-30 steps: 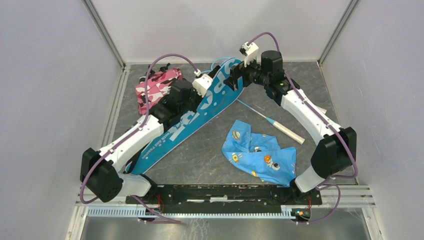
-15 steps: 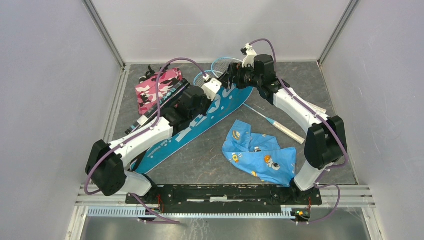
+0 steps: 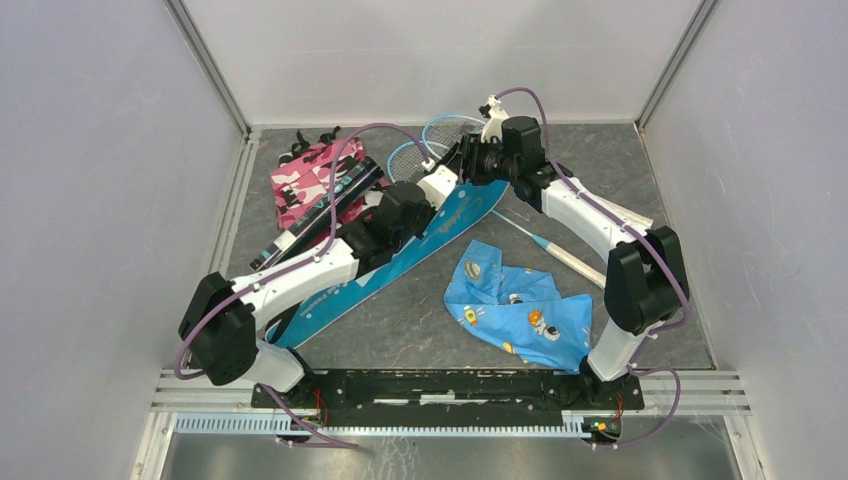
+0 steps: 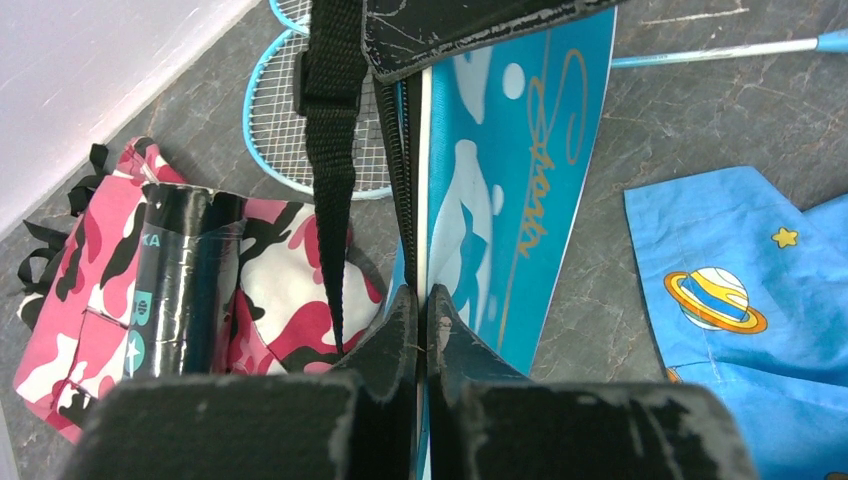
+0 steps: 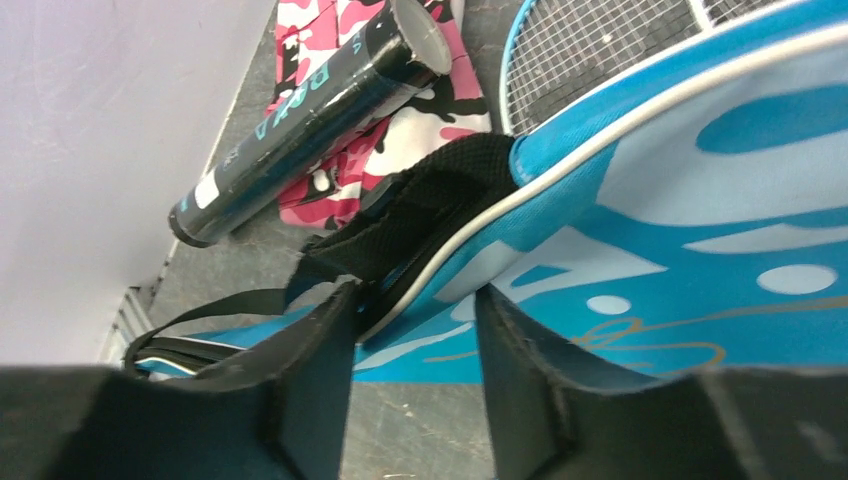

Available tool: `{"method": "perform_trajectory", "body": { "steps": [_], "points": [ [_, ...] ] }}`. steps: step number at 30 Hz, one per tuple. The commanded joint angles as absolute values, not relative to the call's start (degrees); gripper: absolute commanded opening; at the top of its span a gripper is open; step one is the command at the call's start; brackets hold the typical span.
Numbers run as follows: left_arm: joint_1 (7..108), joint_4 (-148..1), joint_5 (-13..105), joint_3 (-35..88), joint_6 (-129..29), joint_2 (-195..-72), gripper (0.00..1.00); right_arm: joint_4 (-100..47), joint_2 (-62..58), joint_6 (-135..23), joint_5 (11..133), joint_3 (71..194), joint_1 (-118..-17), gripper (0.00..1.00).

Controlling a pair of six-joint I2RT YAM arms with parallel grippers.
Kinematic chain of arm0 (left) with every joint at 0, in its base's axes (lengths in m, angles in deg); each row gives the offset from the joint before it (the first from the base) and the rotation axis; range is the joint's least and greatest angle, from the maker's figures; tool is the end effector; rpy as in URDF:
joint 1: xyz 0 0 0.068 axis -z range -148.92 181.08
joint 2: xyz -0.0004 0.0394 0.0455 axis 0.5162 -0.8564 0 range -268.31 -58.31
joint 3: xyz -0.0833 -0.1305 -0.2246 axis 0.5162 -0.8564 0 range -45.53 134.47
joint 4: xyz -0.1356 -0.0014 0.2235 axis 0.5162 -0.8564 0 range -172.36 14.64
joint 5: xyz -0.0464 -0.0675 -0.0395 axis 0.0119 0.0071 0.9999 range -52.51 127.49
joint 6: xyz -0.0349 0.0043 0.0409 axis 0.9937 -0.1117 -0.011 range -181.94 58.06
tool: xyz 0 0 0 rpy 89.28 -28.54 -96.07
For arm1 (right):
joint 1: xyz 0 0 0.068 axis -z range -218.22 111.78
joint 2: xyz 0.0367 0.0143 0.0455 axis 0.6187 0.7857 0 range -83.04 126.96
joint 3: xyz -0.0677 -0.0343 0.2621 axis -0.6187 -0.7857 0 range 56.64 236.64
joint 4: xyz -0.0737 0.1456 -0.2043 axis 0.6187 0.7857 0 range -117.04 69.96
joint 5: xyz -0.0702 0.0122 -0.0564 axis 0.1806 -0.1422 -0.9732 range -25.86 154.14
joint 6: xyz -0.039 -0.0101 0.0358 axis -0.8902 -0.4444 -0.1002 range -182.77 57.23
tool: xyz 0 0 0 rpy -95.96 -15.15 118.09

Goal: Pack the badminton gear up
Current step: Open the racket bag at the center of the board.

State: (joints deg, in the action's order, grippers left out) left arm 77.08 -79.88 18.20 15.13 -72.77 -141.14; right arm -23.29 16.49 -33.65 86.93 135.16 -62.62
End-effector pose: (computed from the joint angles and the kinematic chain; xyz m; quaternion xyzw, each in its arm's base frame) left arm 0.2397 -0.2311 0.2902 0.3220 0.7799 -0.0204 0.5363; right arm 0.3686 0.1824 0.2974 -0.0724 0.8293 0.3865 0.3969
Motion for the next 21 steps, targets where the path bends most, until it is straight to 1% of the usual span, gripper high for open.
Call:
{"method": "perform_trajectory", "body": {
  "steps": [1,2,3,4,5,6,7,8,11,12,14,16,18,21],
  "points": [
    [78.53,-75.53,17.17,15.49,-75.9,-141.32,0.02,-22.87,17.29,-34.5,86.53,135.31,-62.81,0.43],
    [78.54,-75.49,17.29,15.42,-76.18,-141.22,0.02,-22.74,17.1,-34.77,86.68,135.15,-62.6,0.39],
    [78.54,-75.5,17.53,15.34,-76.38,-141.1,0.02,-22.78,16.91,-34.91,86.96,134.91,-62.44,0.33],
    [78.54,-75.51,17.88,15.29,-76.55,-140.83,0.02,-22.79,16.67,-35.05,87.09,134.74,-62.08,0.27],
    [78.54,-75.54,18.46,15.29,-76.69,-140.46,0.02,-22.78,16.47,-35.12,87.53,134.61,-61.67,0.19],
    [78.54,-75.59,19.42,15.29,-76.9,-140.11,0.05,-22.91,16.17,-35.18,87.91,134.53,-61.35,0.12],
    [78.54,-76.17,20.74,15.4,-77.03,-139.61,0.09,-23.04,15.89,-35.32,88.44,134.61,-60.94,0.03],
    [78.54,-76.98,22.37,15.52,-77.36,-139.13,0.15,-23.01,15.71,-35.56,88.83,134.83,-60.65,0.0],
    [78.44,-79.57,26.78,15.85,-78.54,-137.42,0.39,-23.54,14.61,-36.65,91.07,135.73,-59.68,0.0],
    [78.45,-80.58,28.38,16.08,-79.17,-136.8,0.45,-23.68,14.23,-37.01,91.74,136.02,-59.39,0.0],
    [78.28,-82.6,31.55,16.76,-79.83,-135.87,0.53,-24.4,13.84,-37.83,93.77,136.49,-58.66,0.0],
    [78.06,-84.57,34.31,17.68,-80.44,-135.14,0.61,-25.24,13.68,-38.37,95.77,136.54,-57.98,0.0],
    [77.81,-86.3,36.88,18.85,-80.78,-134.79,0.66,-26.18,13.63,-38.58,97.92,136.3,-57.24,0.0],
    [76.76,-88.56,41.17,20.87,-80.56,-135.01,0.69,-30.16,13.34,-37.53,102.71,134.87,-56.15,0.0]
  ]
}}
